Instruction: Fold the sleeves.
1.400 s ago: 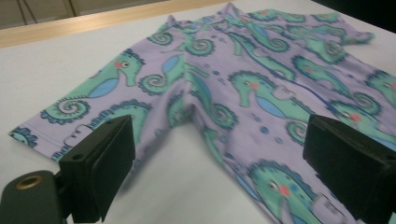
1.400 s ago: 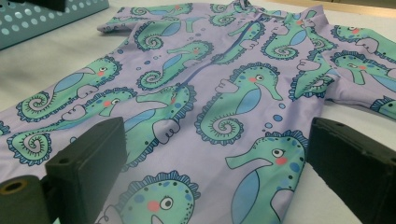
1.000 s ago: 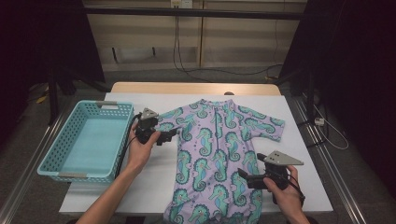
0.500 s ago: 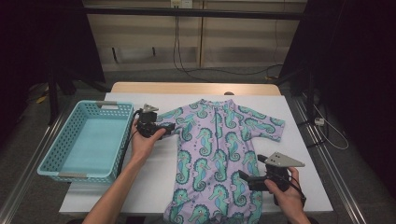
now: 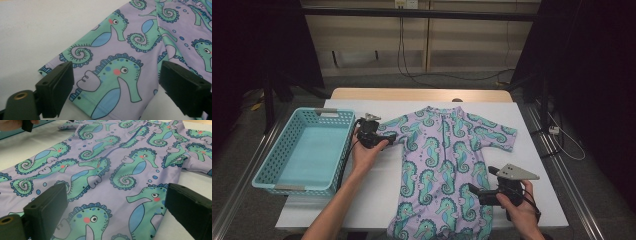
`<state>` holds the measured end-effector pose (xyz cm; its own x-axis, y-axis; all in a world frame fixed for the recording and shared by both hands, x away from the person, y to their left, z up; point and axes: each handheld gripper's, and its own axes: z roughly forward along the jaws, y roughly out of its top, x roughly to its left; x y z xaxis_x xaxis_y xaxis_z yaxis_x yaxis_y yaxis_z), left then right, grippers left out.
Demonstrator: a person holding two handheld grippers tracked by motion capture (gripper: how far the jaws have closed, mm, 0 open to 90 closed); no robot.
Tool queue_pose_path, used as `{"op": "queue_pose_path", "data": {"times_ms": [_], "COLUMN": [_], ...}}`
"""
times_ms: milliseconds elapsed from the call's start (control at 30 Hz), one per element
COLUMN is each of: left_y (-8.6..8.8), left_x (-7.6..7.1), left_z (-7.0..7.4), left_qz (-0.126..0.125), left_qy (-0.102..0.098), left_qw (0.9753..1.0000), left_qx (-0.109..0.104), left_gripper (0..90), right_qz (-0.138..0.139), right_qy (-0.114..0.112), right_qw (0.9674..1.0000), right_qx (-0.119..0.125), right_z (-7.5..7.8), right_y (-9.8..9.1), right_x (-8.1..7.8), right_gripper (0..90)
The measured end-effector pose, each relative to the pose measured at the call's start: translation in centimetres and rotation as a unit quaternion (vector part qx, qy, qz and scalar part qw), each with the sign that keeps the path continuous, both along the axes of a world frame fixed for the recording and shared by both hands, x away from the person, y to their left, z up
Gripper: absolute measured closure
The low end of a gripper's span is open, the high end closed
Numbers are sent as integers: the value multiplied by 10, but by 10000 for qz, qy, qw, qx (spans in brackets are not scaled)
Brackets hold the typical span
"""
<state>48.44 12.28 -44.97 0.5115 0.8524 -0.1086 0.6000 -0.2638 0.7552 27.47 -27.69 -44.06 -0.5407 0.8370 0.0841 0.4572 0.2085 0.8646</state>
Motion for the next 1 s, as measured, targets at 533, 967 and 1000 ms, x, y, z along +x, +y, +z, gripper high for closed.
{"op": "queue_pose_path", "data": {"times_ms": [533,967,1000], "left_y": [14,14,14], "left_x": [5,4,5], "left_z": [-9,-9,-9], "left_qz": [375,376,422], "left_qy": [282,189,183], "left_qw": [9986,9974,9973], "left_qx": [251,587,578], "left_gripper": [298,423,439], "right_qz": [97,203,202], "right_qy": [43,128,128], "right_qw": [9999,9996,9996], "right_qx": [-70,-133,-139], "right_z": [-1,-3,-3], "right_y": [2,4,4], "right_x": [0,1,1], "right_gripper": [39,39,39]}}
